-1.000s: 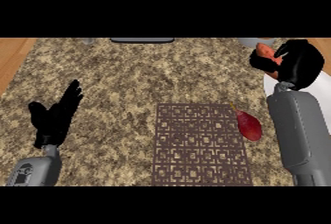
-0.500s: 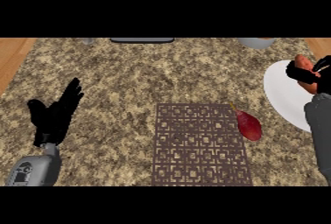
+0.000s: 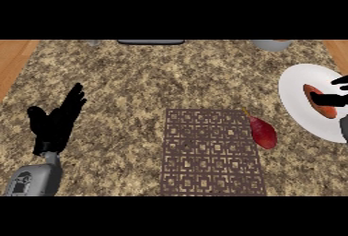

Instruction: Pick the sweet potato from the placemat and place it in the plate

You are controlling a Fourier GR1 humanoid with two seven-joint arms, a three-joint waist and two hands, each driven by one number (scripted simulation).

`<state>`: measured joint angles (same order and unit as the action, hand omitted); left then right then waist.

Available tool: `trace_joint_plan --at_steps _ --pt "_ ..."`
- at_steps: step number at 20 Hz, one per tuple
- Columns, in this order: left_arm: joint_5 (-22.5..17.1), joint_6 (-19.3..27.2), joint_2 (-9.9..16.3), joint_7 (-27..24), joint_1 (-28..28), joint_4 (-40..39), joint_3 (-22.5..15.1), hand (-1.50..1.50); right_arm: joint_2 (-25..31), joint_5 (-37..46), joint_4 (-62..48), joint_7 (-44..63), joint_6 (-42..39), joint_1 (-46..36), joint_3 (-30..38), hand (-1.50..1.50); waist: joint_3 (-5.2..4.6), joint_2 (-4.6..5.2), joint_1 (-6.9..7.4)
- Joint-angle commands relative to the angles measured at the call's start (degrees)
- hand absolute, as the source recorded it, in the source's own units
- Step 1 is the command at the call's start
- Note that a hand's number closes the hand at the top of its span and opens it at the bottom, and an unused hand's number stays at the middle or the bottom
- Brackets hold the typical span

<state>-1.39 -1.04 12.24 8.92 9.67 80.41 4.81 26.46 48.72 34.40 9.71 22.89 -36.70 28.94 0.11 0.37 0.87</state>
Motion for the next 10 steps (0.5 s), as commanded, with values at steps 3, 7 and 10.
trace_joint_plan --at_steps 3,7,10 --pt "-0.2 0.9 -0.8 0.8 1.1 -0.4 0.8 0.00 3.7 -5.0 -6.3 -14.4 1.8 -0.8 2.5 -1.50 -0.01 0.03 0.06" --pt "-0.5 0.4 -0.1 1.5 0.2 0.7 1.3 0.00 0.7 -9.6 2.8 -22.8 3.5 0.0 3.4 -1.50 -0.04 -0.44 -0.87" --pt "1.2 1.9 -1.9 -1.3 -1.0 -1.1 0.2 0.00 -2.6 -16.2 7.4 -29.3 1.2 -1.3 5.6 -1.50 -0.05 -0.56 -1.34"
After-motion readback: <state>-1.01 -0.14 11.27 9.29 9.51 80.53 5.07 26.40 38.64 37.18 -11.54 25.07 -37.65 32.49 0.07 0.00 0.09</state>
